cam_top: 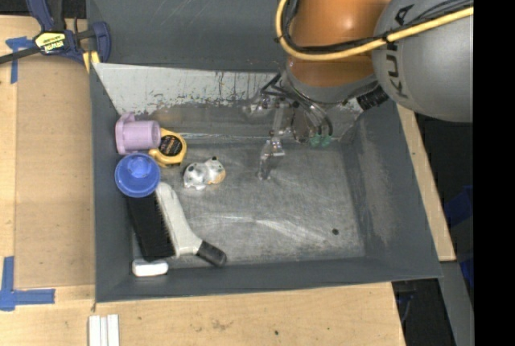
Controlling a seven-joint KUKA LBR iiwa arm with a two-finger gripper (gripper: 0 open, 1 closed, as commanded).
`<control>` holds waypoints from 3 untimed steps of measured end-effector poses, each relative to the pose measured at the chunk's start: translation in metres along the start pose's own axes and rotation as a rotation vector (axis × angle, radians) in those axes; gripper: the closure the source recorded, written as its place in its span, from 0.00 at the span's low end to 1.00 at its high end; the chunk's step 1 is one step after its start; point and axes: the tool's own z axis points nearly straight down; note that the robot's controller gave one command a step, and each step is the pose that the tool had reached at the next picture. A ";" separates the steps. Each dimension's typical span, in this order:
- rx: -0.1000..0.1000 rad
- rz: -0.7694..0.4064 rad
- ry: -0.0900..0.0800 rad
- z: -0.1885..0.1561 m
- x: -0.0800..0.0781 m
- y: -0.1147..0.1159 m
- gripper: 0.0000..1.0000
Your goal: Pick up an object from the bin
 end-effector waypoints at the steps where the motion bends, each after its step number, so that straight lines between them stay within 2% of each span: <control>1: 0.005 -0.074 -0.006 0.003 -0.007 0.003 0.00; 2: 0.002 -0.152 -0.013 0.046 -0.015 0.012 0.00; 3: 0.003 -0.235 -0.004 0.078 -0.025 0.035 0.00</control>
Offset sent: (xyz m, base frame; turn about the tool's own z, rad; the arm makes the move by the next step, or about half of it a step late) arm 0.0194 0.0149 -0.1147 -0.2885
